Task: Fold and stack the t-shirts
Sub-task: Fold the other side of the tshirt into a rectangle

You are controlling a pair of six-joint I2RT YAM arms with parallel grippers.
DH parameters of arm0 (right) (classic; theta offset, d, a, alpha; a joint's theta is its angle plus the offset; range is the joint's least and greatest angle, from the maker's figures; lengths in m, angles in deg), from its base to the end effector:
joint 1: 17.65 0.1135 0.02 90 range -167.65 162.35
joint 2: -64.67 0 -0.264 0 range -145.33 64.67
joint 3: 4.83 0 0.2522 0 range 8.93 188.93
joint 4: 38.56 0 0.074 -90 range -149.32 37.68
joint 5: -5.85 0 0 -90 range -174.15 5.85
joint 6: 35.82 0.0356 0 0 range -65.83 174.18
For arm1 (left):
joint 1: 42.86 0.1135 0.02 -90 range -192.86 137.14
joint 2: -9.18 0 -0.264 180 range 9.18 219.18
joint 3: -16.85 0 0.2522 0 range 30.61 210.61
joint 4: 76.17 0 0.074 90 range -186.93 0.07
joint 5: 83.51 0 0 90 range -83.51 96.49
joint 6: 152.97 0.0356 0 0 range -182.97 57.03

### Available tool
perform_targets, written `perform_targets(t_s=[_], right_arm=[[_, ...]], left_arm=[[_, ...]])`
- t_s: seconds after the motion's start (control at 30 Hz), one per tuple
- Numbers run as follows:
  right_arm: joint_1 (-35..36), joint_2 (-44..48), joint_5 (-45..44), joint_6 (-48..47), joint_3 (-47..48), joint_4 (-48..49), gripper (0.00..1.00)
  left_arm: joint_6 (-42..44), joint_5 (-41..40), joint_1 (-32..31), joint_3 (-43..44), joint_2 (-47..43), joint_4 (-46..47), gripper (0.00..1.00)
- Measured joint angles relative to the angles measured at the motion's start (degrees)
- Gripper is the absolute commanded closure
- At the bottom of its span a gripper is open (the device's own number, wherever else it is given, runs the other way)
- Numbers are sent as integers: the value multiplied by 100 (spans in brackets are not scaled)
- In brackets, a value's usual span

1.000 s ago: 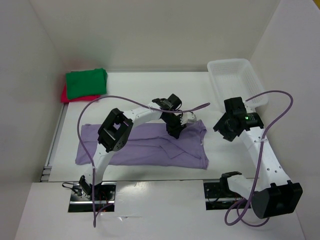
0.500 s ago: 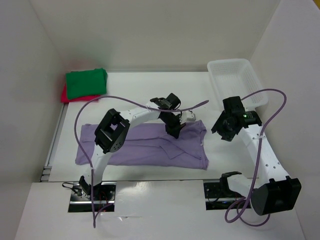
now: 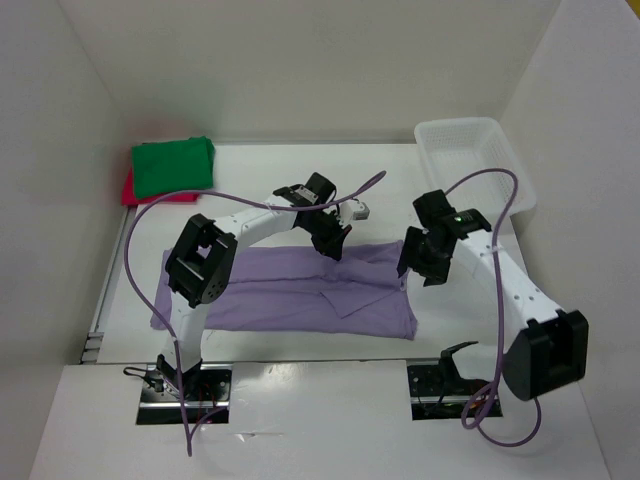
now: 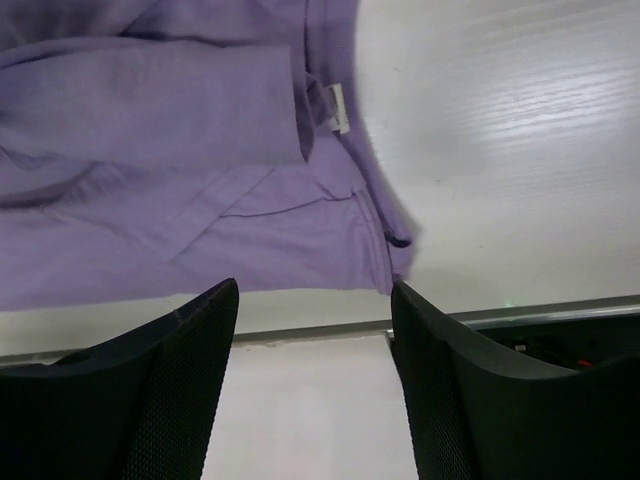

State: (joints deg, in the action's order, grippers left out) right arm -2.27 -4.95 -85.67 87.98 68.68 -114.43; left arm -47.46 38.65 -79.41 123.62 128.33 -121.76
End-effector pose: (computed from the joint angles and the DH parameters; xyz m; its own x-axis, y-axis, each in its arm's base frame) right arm 0.2062 0.0557 0.2739 -0.9050 0.3278 -0.2711 0.2963 0.9431 0.1511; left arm 0.3503 -0.2833 0.2017 -0.4608 0.6234 -0.6317 0.8864 0.3583 -0.2930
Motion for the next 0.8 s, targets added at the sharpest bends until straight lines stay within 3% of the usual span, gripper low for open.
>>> perform_targets(t_s=[0.43,0.7,0.8], right_arm=[[234,-1705,-109,-149,439,957,30],[234,-2341,-59,-273,446,1572,45],[234,-2356,37,-284,446,1735,45]], left_arm=[[-501,-385,92,-341,0,334,100],[-525,-378,92,-341,0,361,99],[-525,-378,92,-341,0,358,99]])
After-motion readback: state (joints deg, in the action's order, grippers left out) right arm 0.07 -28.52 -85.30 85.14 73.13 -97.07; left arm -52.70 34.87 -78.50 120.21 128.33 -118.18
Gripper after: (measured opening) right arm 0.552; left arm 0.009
